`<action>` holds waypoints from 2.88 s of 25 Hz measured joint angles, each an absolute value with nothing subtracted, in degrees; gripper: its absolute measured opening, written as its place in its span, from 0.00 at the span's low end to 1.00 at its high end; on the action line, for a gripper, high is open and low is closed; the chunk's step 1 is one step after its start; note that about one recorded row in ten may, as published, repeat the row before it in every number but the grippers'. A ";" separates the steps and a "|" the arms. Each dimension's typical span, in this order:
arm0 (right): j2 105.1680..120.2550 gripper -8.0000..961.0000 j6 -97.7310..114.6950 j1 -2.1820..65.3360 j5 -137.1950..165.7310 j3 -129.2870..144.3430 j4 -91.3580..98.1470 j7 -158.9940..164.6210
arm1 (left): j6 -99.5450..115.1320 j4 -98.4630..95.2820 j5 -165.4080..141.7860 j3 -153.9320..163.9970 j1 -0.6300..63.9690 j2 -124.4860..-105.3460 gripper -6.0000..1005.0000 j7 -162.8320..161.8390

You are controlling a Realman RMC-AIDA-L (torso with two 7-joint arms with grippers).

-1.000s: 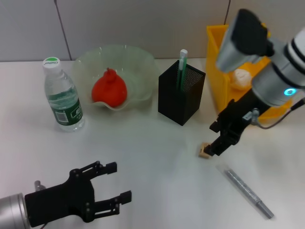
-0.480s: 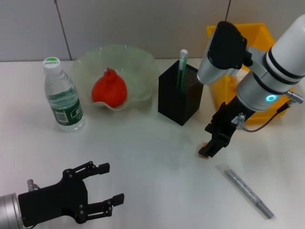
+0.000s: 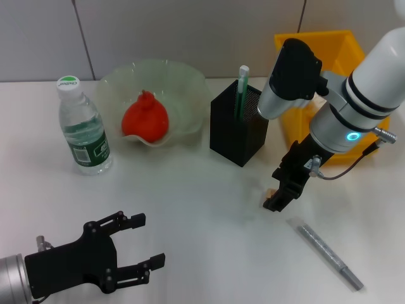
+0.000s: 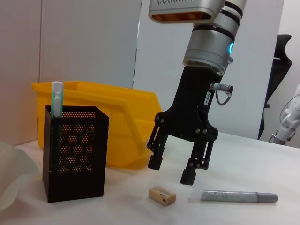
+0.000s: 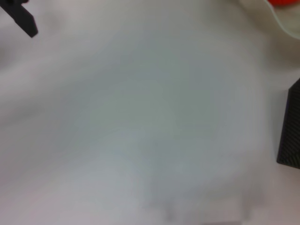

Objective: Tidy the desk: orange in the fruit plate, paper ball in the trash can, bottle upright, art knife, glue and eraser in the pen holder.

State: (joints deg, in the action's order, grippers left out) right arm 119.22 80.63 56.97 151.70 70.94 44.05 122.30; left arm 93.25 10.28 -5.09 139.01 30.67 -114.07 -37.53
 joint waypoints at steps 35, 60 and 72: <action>119.62 0.72 71.90 56.57 149.76 77.58 38.40 121.33 | 93.07 10.28 -5.03 138.49 29.98 -114.35 0.84 -37.53; 119.62 0.44 70.84 57.31 150.00 78.13 37.37 121.98 | 93.08 10.28 -4.83 137.99 30.23 -114.35 0.84 -37.79; 119.37 0.42 83.96 55.90 143.66 77.04 59.22 130.93 | 93.03 10.28 -4.83 137.99 30.23 -114.35 0.84 -37.67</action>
State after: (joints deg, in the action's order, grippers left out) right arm 119.37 83.96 55.90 143.66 77.04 59.22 130.93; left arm 93.03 10.28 -4.83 137.99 30.23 -114.35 -37.67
